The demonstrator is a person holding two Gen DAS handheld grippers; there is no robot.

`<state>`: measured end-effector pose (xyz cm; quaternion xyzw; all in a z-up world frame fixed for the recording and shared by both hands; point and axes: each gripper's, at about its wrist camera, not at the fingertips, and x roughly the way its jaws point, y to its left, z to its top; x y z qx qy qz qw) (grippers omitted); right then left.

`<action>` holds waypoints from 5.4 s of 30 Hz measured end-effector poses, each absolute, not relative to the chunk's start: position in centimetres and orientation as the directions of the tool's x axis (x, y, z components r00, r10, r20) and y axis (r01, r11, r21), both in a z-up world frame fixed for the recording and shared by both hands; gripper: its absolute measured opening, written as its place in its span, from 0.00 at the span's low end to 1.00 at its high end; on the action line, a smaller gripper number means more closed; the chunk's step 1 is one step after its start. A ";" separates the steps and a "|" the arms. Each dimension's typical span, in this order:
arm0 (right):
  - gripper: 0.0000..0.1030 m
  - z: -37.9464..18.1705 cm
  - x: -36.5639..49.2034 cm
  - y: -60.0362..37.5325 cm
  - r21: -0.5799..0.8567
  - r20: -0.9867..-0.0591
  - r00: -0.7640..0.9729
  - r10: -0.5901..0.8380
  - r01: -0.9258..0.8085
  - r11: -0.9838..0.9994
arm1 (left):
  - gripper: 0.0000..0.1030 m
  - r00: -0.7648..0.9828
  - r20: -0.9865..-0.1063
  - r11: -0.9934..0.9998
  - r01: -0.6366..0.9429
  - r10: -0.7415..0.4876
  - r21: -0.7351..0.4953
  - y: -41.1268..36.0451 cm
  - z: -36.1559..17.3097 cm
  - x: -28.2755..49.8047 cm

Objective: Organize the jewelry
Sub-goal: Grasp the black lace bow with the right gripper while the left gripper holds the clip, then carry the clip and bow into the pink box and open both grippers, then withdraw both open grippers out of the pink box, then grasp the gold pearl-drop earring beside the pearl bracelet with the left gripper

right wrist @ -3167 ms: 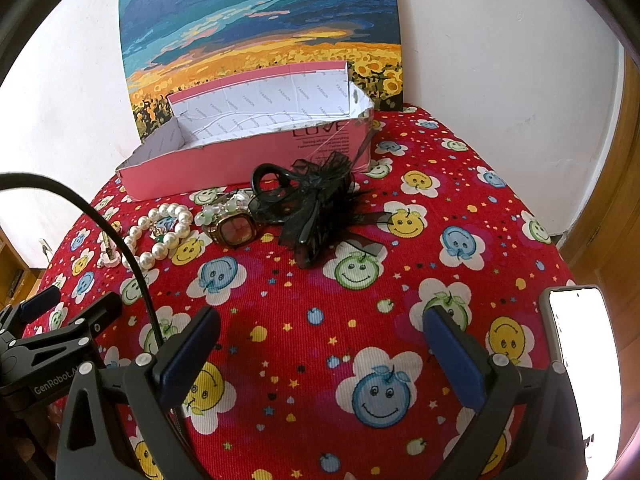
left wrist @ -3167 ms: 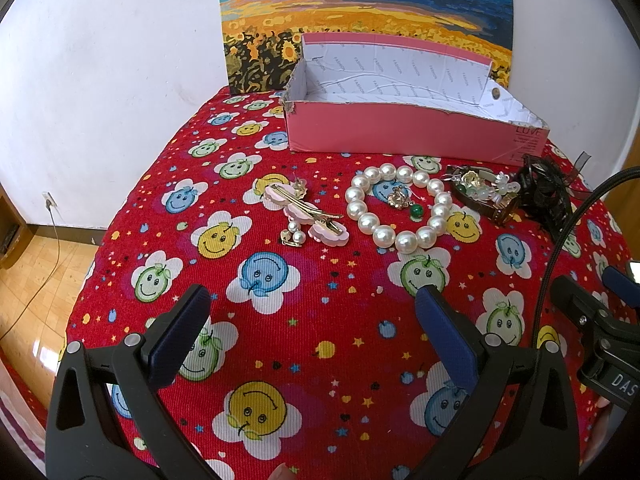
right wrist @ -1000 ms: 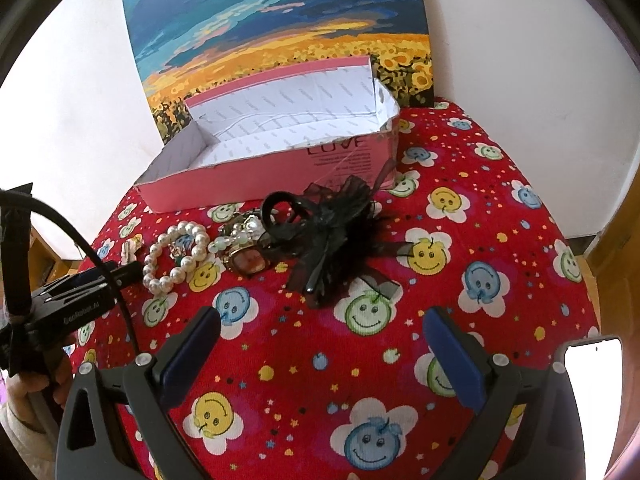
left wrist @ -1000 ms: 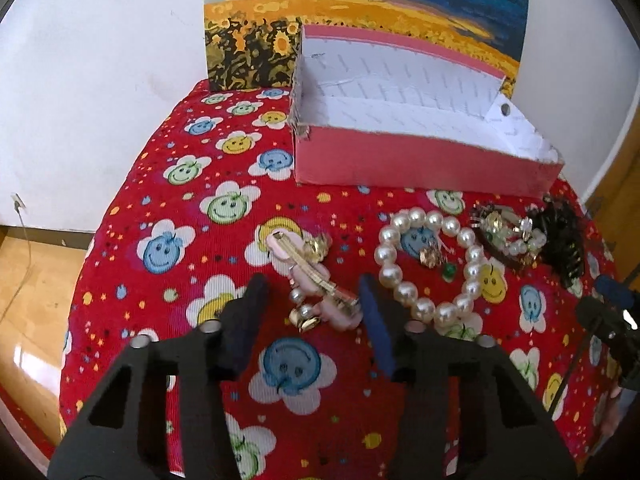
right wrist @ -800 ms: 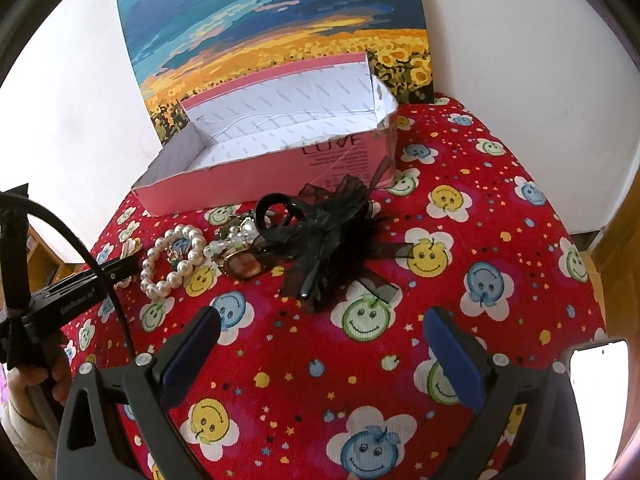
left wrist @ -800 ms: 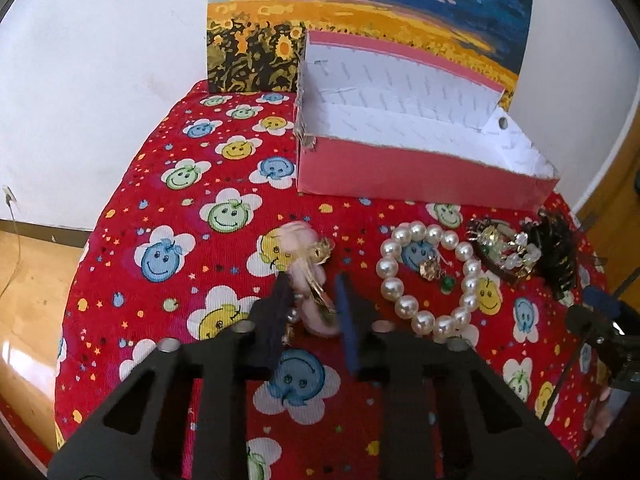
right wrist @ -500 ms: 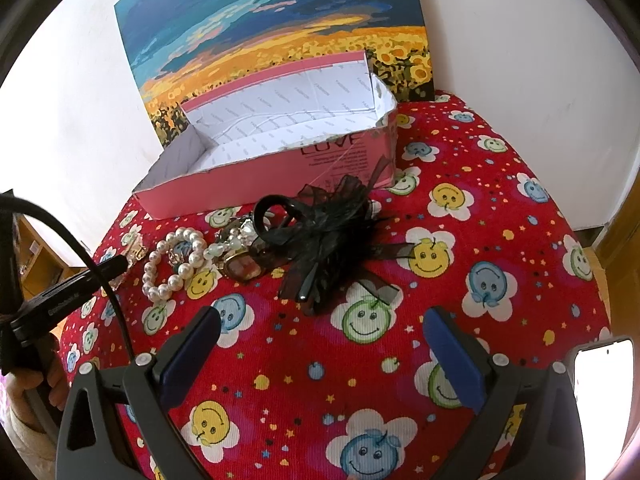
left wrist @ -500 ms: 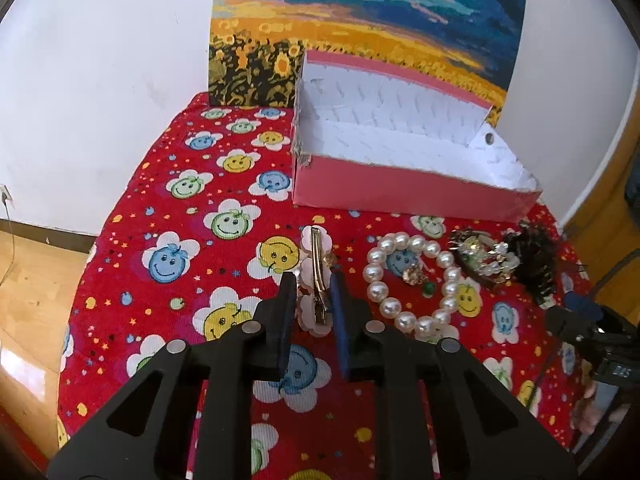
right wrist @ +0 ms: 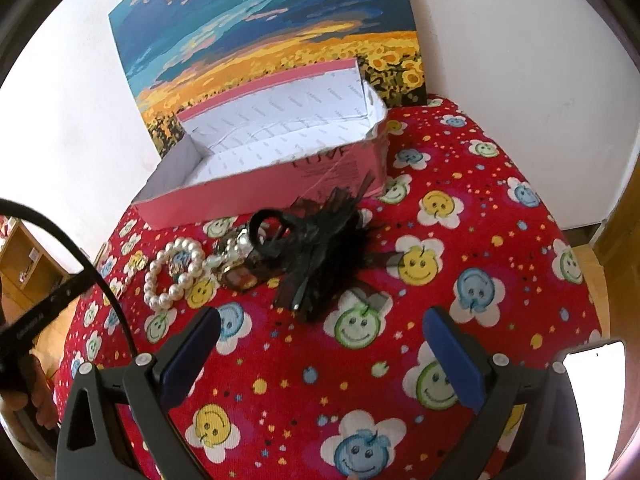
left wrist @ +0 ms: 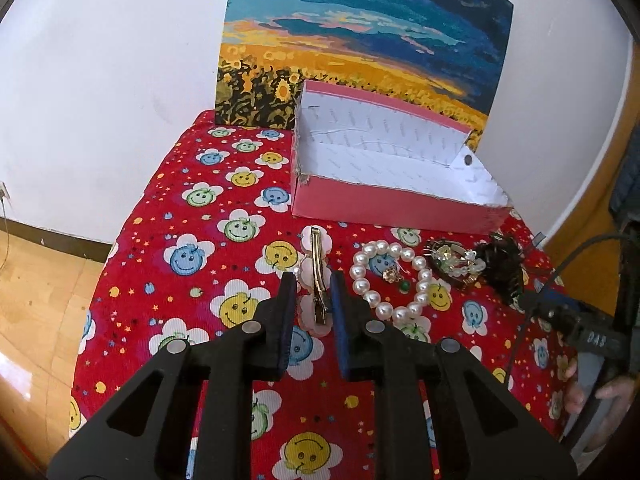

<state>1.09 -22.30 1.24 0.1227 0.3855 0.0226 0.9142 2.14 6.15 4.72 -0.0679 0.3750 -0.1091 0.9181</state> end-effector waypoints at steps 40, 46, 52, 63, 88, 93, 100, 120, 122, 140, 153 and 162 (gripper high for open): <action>0.55 2.6 5.5 -23.4 0.386 -0.676 0.698 0.236 0.063 0.920 | 0.15 0.702 -0.650 0.957 0.203 -0.291 -0.209 5.3 6.0 2.3; 0.55 4.2 5.1 -23.3 0.362 -0.656 0.721 0.223 0.042 0.931 | 0.15 0.712 -0.632 0.952 0.233 -0.306 -0.198 4.1 7.5 3.8; 0.55 6.5 5.3 -23.3 0.342 -0.622 0.756 0.206 0.026 0.940 | 0.15 0.716 -0.622 0.948 0.255 -0.317 -0.191 2.5 8.9 6.8; 0.55 7.5 9.5 -23.5 0.342 -0.586 0.791 0.177 0.043 0.939 | 0.15 0.699 -0.642 0.949 0.256 -0.313 -0.184 -0.8 8.6 14.7; 0.63 4.0 17.5 -23.1 0.272 -0.731 0.666 0.147 0.086 0.959 | 0.16 0.475 -0.837 0.960 0.201 -0.270 -0.196 -3.0 1.6 23.2; 0.73 4.7 16.4 -23.6 0.304 -0.731 0.660 0.173 0.089 0.949 | 0.24 0.443 -0.861 0.965 0.187 -0.252 -0.186 -3.1 2.1 22.9; 0.83 5.8 12.9 -23.8 0.338 -0.666 0.722 0.186 0.070 0.939 | 0.69 0.557 -0.793 0.966 0.208 -0.246 -0.153 -2.7 5.1 19.0; 0.93 6.8 3.0 -20.3 0.329 -0.621 0.755 0.209 0.010 0.944 | 0.69 0.622 -0.767 0.986 0.136 -0.159 -0.094 5.4 7.0 7.9; 0.94 6.4 2.3 -20.4 0.315 -0.629 0.750 0.202 0.008 0.949 | 0.69 0.612 -0.777 0.988 0.126 -0.151 -0.093 6.0 6.4 7.7; 0.94 0.1 3.3 -20.3 0.213 -0.728 0.668 0.154 0.007 0.977 | 0.65 0.579 -0.800 0.977 0.208 -0.156 -0.039 3.5 1.8 8.3; 0.96 -1.6 4.0 -21.3 0.294 -0.745 0.631 0.218 0.017 0.956 | 0.26 0.567 -0.806 0.959 0.283 -0.167 0.001 1.3 0.1 9.6; 1.00 -1.7 4.1 -21.4 0.319 -0.743 0.622 0.246 0.006 0.948 | 0.26 0.564 -0.812 0.958 0.286 -0.150 0.022 1.0 0.0 10.0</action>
